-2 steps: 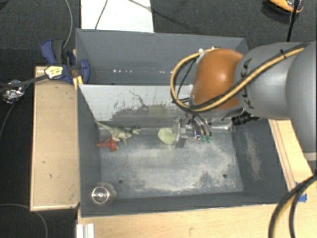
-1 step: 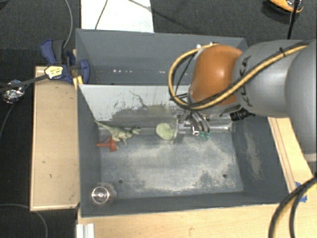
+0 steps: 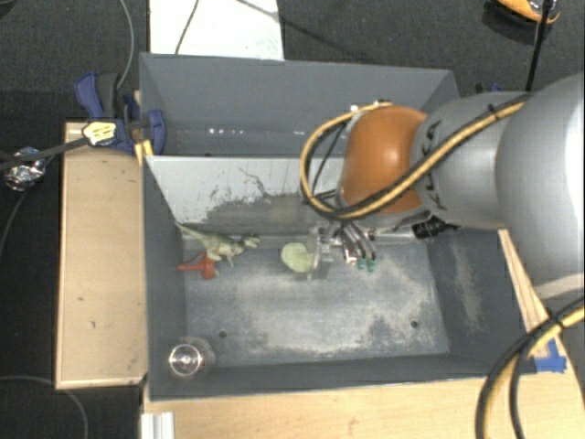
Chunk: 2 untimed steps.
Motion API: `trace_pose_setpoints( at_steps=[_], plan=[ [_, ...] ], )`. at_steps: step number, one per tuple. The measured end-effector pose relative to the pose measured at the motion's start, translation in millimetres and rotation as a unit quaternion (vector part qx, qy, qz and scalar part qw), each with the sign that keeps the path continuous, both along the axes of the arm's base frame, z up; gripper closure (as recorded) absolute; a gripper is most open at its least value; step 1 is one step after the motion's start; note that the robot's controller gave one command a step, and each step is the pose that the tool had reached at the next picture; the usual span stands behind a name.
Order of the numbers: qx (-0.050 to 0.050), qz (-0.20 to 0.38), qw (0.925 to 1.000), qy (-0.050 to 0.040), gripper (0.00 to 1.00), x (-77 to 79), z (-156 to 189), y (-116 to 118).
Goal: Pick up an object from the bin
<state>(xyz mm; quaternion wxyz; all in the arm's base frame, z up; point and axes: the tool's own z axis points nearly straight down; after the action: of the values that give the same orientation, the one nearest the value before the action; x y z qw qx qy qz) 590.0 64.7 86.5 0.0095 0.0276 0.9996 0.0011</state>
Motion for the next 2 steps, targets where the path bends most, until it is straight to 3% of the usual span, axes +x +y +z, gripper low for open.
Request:
trace_pose_setpoints(
  at_steps=[1,2],
  plan=[
    [0.0,0.001,1.0,0.0004,1.0,-0.2,-6,-1],
    [-0.003,0.058,0.9983,-0.0019,1.0,-4.3,4,10]
  ],
)
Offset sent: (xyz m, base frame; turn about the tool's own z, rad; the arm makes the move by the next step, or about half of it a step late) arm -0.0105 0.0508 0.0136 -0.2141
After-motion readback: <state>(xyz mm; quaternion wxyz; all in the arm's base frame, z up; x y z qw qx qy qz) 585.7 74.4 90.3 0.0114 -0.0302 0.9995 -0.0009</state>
